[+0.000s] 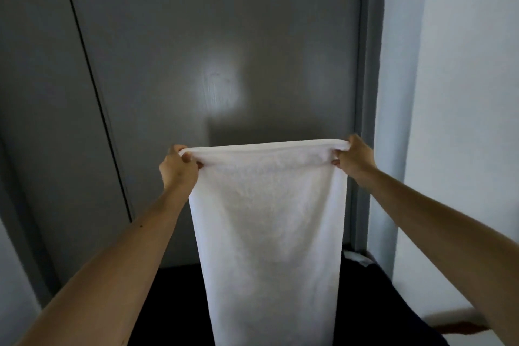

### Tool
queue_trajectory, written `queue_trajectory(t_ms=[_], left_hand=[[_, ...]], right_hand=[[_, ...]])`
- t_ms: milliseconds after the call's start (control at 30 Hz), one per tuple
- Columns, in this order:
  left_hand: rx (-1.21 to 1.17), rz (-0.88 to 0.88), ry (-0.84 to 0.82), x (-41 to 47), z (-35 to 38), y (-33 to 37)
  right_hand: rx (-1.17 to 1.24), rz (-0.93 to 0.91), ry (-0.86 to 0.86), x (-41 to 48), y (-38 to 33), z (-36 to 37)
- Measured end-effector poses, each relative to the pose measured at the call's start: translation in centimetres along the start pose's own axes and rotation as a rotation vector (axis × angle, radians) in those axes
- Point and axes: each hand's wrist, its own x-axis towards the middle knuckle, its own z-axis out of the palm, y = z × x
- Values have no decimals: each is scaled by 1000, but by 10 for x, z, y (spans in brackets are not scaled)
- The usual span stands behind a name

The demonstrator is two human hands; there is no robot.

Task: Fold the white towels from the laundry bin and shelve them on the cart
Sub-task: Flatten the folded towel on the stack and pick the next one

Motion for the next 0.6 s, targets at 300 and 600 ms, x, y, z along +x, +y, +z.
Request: queue_trajectory(t_ms=[300, 600], left_hand=[[-97, 218, 17, -33, 31, 132], [-312, 273, -2, -174, 83, 246]], right_hand=[[36, -75, 191, 4, -13, -155], [42, -175, 303, -41, 36, -353]])
